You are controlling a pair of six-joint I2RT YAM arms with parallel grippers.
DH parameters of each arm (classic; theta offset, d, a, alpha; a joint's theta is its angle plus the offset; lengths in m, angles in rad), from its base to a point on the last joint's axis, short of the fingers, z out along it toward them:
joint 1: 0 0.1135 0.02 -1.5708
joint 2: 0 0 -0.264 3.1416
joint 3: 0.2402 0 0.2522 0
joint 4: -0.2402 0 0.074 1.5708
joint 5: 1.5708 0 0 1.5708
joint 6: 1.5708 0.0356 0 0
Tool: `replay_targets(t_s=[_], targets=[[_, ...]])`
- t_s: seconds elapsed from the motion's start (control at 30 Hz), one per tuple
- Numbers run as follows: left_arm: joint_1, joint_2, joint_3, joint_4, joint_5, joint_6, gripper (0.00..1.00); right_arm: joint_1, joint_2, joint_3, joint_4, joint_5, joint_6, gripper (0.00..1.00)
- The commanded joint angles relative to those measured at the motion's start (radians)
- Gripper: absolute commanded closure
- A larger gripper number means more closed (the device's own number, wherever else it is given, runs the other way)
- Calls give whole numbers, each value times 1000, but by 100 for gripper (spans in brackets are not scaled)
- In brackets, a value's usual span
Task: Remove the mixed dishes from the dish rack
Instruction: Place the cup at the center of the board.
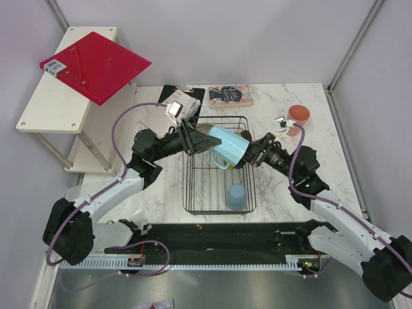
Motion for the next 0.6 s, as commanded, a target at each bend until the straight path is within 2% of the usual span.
replay_targets(t_s=[0.0,0.07,0.1,0.13,0.23,0.33,0.57], targets=[[-3,-51,15,20,7,44,98,5,-72,57,-92,67,-68,100],[-3,-54,16,-19,2,63,97,5,-115,65,-157,95,-94,100],[-2,-54,19,-38,-1,72,93,3,-144,79,-181,106,-103,100],[-3,-57,26,-57,1,82,72,6,-158,89,-244,116,-113,100],[-3,-64,47,-172,-15,139,19,5,-210,140,-383,179,-174,100],[-3,-66,59,-264,-34,193,2,5,-248,197,-500,234,-231,100],[-3,-84,96,-460,-102,320,1,5,-281,325,-718,359,-310,100]])
